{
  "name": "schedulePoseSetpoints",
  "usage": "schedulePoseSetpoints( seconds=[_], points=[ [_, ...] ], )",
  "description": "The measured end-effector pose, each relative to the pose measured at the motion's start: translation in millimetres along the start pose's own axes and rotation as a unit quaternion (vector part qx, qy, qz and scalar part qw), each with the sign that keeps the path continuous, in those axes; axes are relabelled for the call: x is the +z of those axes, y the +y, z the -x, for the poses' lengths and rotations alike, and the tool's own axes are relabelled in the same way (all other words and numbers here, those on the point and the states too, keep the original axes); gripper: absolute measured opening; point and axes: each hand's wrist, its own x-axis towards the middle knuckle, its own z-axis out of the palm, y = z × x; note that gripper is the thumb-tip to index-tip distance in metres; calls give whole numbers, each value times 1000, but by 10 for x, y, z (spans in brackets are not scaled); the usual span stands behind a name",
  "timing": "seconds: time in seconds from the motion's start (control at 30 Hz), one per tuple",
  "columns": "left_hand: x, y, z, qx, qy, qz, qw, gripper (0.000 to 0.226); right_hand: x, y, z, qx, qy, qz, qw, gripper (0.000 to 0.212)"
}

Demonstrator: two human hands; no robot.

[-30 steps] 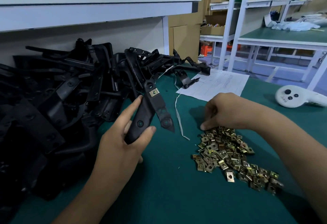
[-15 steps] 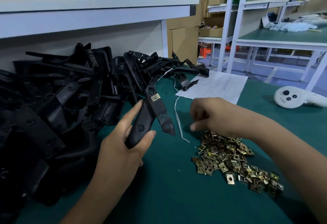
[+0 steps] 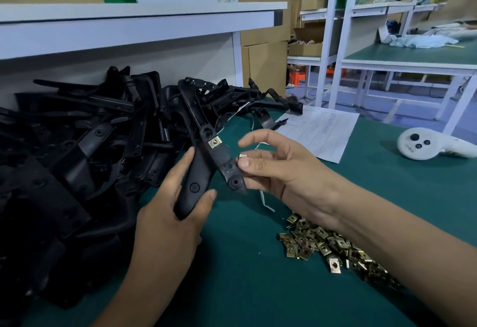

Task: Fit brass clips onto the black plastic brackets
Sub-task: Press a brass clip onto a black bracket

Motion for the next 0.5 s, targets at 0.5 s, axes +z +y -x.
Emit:
schedulePoseSetpoints(
  seconds=[0.5],
  points=[
    [-6,85,12,-12,3,-26,1000,74,-6,61,-8,-4,22,13,1000,18]
  ],
)
